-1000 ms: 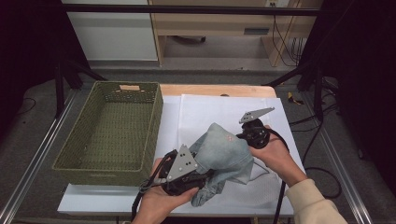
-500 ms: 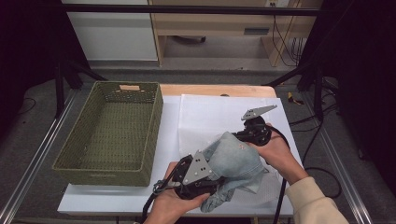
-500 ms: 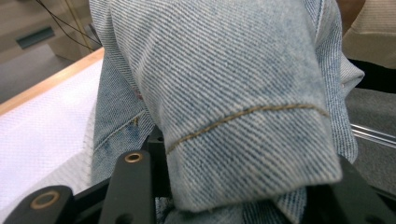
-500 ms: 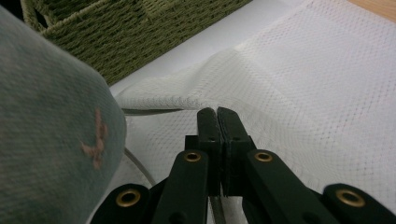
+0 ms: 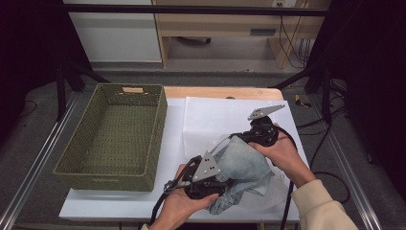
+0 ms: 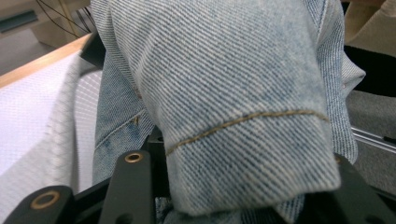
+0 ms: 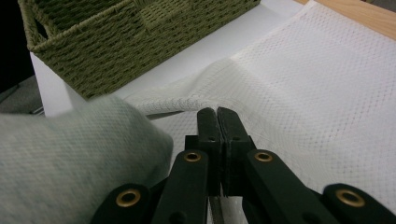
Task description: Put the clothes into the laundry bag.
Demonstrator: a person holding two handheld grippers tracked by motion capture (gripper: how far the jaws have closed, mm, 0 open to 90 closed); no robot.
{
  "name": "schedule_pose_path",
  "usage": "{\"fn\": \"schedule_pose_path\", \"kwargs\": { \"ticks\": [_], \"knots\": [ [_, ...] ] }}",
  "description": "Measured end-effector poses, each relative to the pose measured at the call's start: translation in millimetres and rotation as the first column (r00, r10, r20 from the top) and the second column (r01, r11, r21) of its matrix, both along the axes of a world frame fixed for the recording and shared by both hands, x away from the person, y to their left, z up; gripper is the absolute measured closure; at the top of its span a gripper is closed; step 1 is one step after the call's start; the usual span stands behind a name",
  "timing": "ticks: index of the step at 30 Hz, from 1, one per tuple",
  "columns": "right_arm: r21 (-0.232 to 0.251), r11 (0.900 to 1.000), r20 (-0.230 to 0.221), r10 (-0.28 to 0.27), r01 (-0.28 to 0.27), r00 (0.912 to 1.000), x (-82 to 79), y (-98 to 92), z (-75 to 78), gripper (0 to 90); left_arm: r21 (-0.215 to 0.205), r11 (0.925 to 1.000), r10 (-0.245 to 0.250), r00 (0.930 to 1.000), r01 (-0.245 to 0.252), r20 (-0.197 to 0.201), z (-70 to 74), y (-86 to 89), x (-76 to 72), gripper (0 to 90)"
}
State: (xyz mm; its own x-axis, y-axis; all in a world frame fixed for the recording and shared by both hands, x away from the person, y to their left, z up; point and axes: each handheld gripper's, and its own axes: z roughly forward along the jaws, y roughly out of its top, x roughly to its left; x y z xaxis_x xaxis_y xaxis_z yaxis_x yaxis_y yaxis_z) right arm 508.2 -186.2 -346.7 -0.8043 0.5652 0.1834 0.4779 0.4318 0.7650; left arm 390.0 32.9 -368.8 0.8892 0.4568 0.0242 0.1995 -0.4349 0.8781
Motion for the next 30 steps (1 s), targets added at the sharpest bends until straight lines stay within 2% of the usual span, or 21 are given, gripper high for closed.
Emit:
{"fn": "schedule_pose_path", "kwargs": {
  "ticks": [4, 5, 11, 17, 19, 22, 30],
  "knots": [
    [-0.001, 1.0, 0.004, -0.003, 0.003, 1.0, -0.5, -2.0, 1.3, 89.2, 0.013, 0.9999, 0.008, 1.0, -0.008, 0.006, -4.3, -5.2, 3.4, 52.0],
    [0.001, 1.0, 0.005, -0.003, 0.003, 1.0, -0.7, -2.3, 1.6, 89.2, 0.007, 1.0, 0.0, 0.9999, 0.0, -0.015, -5.9, -7.5, 4.2, 52.0],
    [-0.002, 1.0, 0.027, -0.007, 0.007, 0.9996, -2.8, -5.1, 4.4, 89.2, 0.003, 0.9999, 0.017, 0.9992, -0.017, -0.035, -11.6, -11.7, 11.9, 52.0],
    [-0.004, 1.0, 0.039, -0.015, 0.015, 0.9991, -4.5, -9.8, 7.3, 89.2, 0.02, 0.9994, 0.028, 0.9995, -0.028, -0.015, -14.9, -11.2, 15.9, 52.0],
    [0.001, 1.0, 0.05, -0.012, 0.012, 0.9987, -5.2, -11.0, 9.0, 89.2, 0.019, 0.9991, 0.038, 0.9986, -0.037, -0.037, -17.0, -11.3, 17.2, 51.9],
    [0.004, 1.0, 0.056, -0.011, 0.011, 0.9984, -6.6, -11.7, 12.3, 89.2, 0.028, 0.9984, 0.05, 0.9975, -0.048, -0.049, -19.4, -11.4, 19.8, 51.9],
    [-0.009, 1.0, 0.065, -0.005, 0.005, 0.9978, -8.9, -11.6, 17.2, 89.2, 0.045, 0.9962, 0.077, 0.9949, -0.074, -0.065, -26.2, -12.5, 24.8, 51.6]
  ]
}}
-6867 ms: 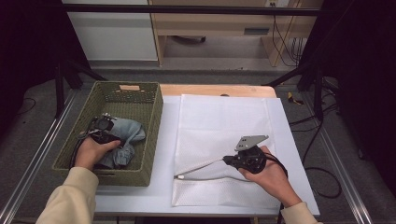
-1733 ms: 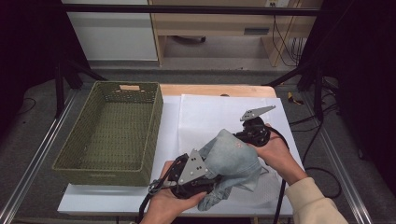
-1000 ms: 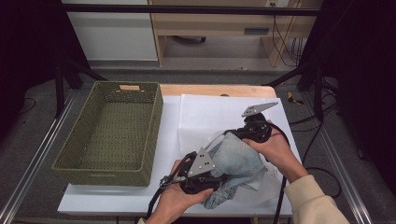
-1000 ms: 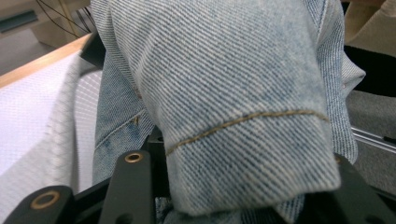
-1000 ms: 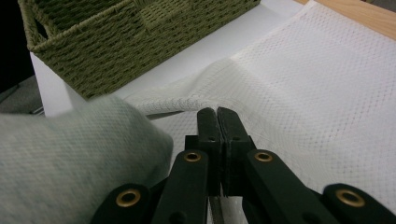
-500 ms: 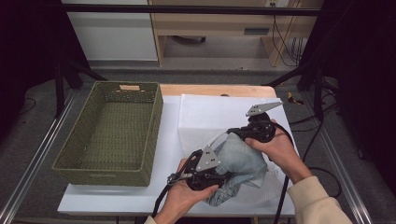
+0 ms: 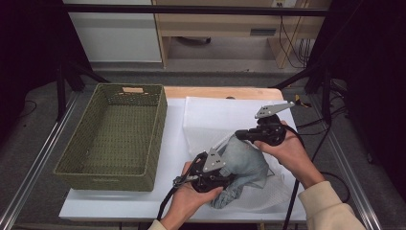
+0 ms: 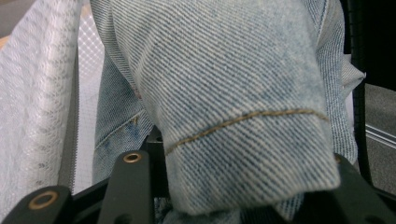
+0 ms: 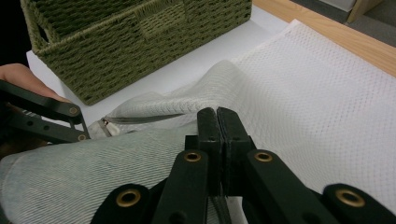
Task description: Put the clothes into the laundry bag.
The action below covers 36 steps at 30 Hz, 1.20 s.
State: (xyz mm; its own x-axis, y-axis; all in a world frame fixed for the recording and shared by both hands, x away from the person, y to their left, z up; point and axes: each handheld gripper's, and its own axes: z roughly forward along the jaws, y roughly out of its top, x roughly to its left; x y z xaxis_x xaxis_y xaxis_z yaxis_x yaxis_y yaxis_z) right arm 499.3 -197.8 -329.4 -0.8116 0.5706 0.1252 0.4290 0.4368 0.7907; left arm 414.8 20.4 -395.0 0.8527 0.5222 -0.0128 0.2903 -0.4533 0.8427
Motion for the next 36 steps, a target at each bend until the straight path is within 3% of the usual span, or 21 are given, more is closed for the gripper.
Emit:
{"fn": "schedule_pose_path", "kwargs": {
  "ticks": [24, 33, 36],
  "knots": [
    [-0.008, 1.0, 0.006, 0.016, -0.016, 0.9999, -3.4, -0.4, 1.6, 89.2, -0.003, 0.9971, 0.076, 0.9969, -0.076, -0.019, -10.4, 3.4, 5.8, 51.0],
    [-0.005, 1.0, 0.011, 0.014, -0.014, 0.9998, -6.0, -4.5, 3.0, 89.2, 0.003, 0.9918, 0.128, 0.9915, -0.128, -0.021, -14.8, -0.9, 7.0, 50.6],
    [-0.007, 1.0, 0.009, 0.014, -0.014, 0.9999, -6.2, -5.6, 3.2, 89.3, -0.007, 0.9885, 0.151, 0.9878, -0.151, -0.037, -15.8, -2.6, 7.8, 50.3]
  ]
}}
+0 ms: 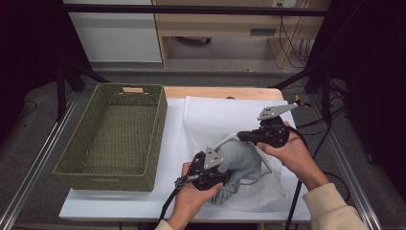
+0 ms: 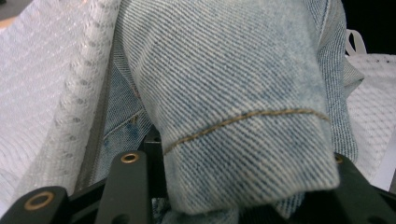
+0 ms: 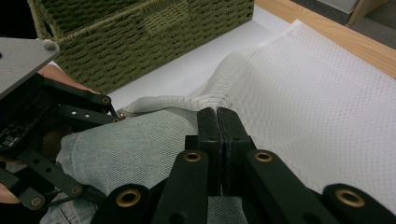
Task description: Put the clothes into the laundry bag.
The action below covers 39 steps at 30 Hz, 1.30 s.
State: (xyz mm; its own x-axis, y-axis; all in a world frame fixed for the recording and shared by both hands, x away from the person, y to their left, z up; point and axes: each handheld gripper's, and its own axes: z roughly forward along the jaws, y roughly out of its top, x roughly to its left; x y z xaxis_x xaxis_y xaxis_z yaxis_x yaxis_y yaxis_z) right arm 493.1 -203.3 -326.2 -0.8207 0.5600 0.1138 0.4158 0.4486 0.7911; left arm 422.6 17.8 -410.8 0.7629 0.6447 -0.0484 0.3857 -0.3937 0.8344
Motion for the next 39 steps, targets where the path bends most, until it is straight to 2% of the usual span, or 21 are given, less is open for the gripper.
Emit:
{"fn": "schedule_pose_path", "kwargs": {
  "ticks": [3, 7, 14, 19, 24, 28, 31, 36, 39],
  "knots": [
    [-0.001, 1.0, 0.001, -0.003, 0.003, 1.0, -0.4, 0.3, 0.1, 89.3, -0.016, 0.9997, 0.017, 0.9997, -0.017, -0.016, 0.0, -2.1, -0.3, 50.1],
    [0.001, 1.0, 0.003, -0.006, 0.006, 1.0, -1.1, -0.5, 0.5, 89.3, -0.027, 0.9994, 0.023, 0.9996, -0.024, -0.015, 2.6, -2.2, -2.6, 50.1],
    [-0.004, 1.0, 0.001, -0.001, 0.001, 1.0, -4.5, -4.0, 1.3, 89.3, 0.01, 0.9992, 0.038, 0.9993, -0.038, 0.004, 2.7, -3.3, -3.7, 50.0],
    [-0.006, 1.0, 0.005, 0.008, -0.008, 1.0, -6.7, -0.9, 2.9, 89.3, 0.024, 0.998, 0.059, 0.9982, -0.059, -0.012, -2.5, -5.4, 1.4, 49.4],
    [-0.016, 1.0, 0.006, 0.012, -0.012, 0.9999, -7.8, 2.4, 4.4, 89.3, 0.012, 0.9963, 0.085, 0.9962, -0.085, -0.02, -4.1, -7.5, 6.3, 48.8],
    [-0.014, 1.0, 0.006, 0.015, -0.015, 0.9999, -6.9, 4.9, 1.8, 89.3, 0.042, 0.9945, 0.096, 0.9953, -0.096, 0.013, -2.2, -14.6, 5.0, 48.5],
    [-0.022, 1.0, 0.003, 0.012, -0.012, 0.9999, -7.1, 6.5, 0.1, 89.3, 0.056, 0.9924, 0.109, 0.9938, -0.11, 0.022, -2.2, -19.9, 5.8, 47.7],
    [-0.016, 1.0, 0.001, 0.007, -0.007, 1.0, -8.6, 4.7, 0.4, 89.3, 0.086, 0.9873, 0.134, 0.991, -0.133, 0.002, -8.8, -24.0, 13.1, 46.6],
    [-0.01, 1.0, 0.002, 0.007, -0.007, 1.0, -9.1, 3.4, 0.2, 89.3, 0.072, 0.9852, 0.157, 0.9876, -0.155, -0.013, -12.9, -24.5, 18.9, 43.3]
  ]
}}
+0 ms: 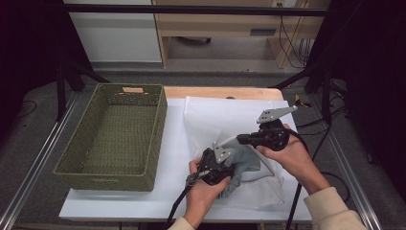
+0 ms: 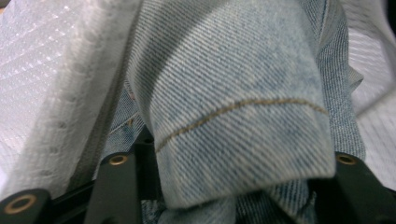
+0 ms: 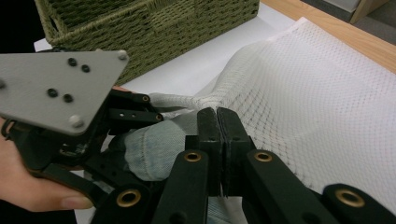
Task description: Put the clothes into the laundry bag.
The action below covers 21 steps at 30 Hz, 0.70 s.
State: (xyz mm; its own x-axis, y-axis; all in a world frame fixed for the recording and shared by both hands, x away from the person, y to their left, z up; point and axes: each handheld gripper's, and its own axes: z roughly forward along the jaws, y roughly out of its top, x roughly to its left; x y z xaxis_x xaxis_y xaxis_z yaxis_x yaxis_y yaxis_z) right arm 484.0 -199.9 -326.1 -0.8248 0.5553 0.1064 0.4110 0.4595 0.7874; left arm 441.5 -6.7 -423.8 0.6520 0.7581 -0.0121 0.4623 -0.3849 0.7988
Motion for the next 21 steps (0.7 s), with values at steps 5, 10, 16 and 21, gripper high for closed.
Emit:
{"fn": "schedule_pose_path", "kwargs": {
  "ticks": [5, 10, 16, 21],
  "knots": [
    [0.0, 1.0, -0.012, -0.011, 0.011, 0.9999, 3.3, 0.7, -9.6, 89.3, -0.069, 0.9976, 0.009, 0.9999, -0.01, -0.004, -3.3, -2.4, 3.8, 32.4],
    [0.001, 1.0, -0.021, -0.032, 0.032, 0.9993, 7.2, 1.1, -21.2, 89.3, -0.126, 0.992, 0.004, 0.9989, 0.002, 0.048, 1.2, 0.2, 0.9, 25.6],
    [0.021, 0.999, -0.03, -0.042, 0.042, 0.9987, 6.1, 4.0, -24.8, 89.3, -0.161, 0.9865, -0.012, 0.9919, 0.032, 0.127, 13.2, 12.2, -11.0, 24.8],
    [0.027, 0.999, -0.026, -0.04, 0.041, 0.9989, 2.0, 7.6, -26.8, 89.3, -0.173, 0.9827, -0.04, 0.9881, 0.066, 0.149, 17.9, 23.0, -23.5, 24.7]
  ]
}}
